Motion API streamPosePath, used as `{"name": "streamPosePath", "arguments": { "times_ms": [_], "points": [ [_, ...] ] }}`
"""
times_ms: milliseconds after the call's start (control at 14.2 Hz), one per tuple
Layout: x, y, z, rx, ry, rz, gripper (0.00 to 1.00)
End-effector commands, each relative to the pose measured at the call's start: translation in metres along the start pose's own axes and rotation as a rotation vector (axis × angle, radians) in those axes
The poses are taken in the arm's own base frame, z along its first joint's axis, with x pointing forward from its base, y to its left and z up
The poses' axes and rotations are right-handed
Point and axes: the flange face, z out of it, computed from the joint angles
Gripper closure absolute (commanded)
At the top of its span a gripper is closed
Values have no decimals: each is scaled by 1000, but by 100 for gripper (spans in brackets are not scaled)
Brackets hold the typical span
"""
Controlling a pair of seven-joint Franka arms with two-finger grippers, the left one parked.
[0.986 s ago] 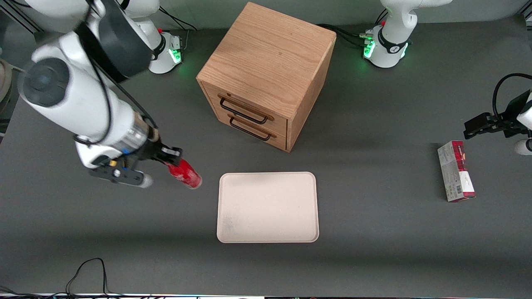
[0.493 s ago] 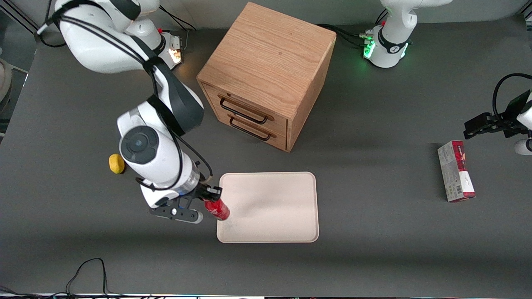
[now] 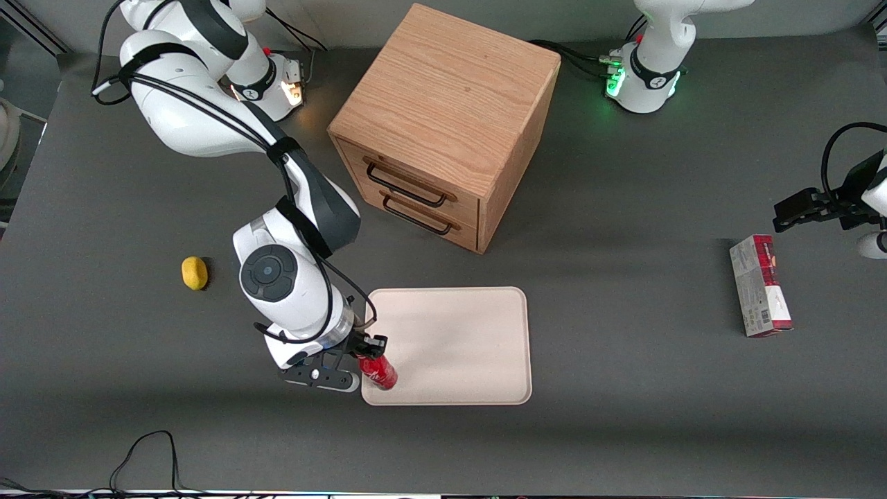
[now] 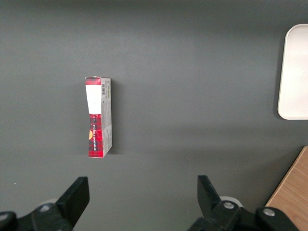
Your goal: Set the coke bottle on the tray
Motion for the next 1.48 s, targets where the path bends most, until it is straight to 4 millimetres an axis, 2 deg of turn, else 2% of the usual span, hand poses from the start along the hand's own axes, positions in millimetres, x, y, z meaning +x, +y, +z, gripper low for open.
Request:
{"name": "streamPosePath", "arguments": {
  "times_ms": [0, 70, 352, 423, 493, 563, 915, 1127, 1197, 1338, 1408],
  "points": [
    [5, -6, -4, 8, 36, 14, 100],
    [5, -7, -2, 16, 42, 13, 96],
    [8, -1, 18, 15, 38, 14, 91],
    [9, 1, 19, 12, 38, 16, 81],
    [10, 2, 20, 10, 39, 17, 37],
    [8, 1, 22, 7, 38, 18, 2],
    [9, 2, 23, 8, 46, 21, 0],
    [13, 5, 8, 5, 57, 22, 0],
    [12, 4, -7, 0, 60, 20, 0],
    [20, 31, -41, -49, 41, 37, 0],
    [13, 41, -58, -78, 25, 9, 0]
  ]
}}
